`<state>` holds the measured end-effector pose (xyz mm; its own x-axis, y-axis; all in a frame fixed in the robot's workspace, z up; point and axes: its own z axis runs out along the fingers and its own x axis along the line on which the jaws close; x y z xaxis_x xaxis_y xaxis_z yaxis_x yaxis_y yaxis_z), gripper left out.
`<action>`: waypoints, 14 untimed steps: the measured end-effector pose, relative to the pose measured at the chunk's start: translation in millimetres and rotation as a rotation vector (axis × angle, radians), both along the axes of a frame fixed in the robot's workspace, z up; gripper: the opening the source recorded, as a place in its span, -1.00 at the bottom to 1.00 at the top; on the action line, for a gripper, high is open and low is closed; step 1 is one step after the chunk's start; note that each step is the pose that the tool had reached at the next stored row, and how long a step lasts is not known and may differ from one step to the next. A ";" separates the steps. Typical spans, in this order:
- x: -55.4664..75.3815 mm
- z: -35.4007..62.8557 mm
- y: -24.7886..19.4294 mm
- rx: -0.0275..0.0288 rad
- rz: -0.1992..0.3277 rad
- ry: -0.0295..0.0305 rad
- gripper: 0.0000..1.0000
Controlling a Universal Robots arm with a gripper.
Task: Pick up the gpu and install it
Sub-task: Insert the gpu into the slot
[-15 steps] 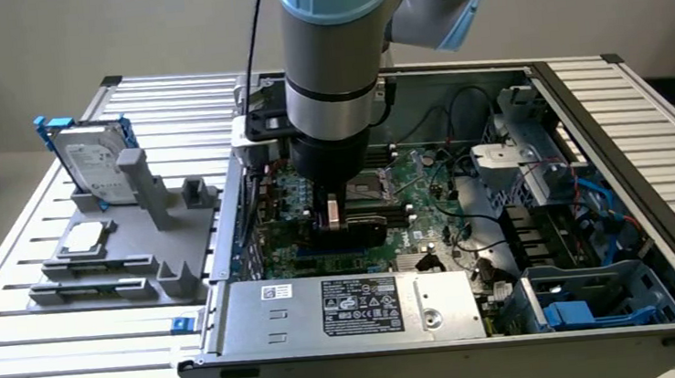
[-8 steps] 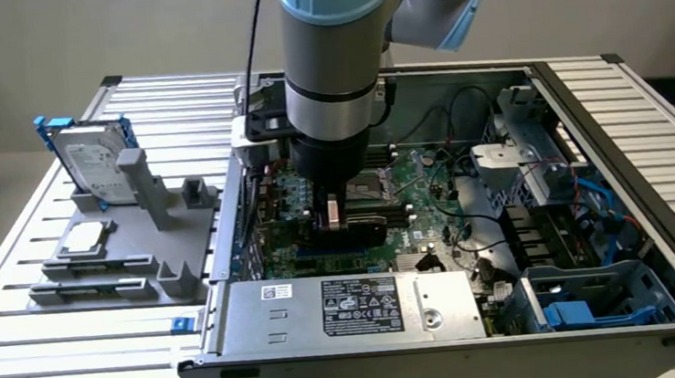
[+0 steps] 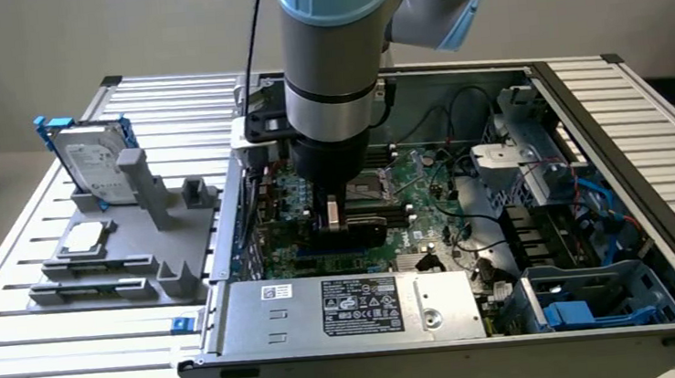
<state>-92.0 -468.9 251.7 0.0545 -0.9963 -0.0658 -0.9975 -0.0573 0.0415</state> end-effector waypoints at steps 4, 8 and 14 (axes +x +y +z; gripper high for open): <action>0.0 0.0 0.0 0.0000 0.001 0.0000 -0.47; -0.7 -0.3 0.3 0.0027 0.001 0.0037 -0.46; -0.4 0.1 0.2 0.0019 0.002 0.0040 -0.08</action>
<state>-92.4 -468.7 251.8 0.0560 -0.9961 -0.0679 -0.9972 -0.0592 0.0454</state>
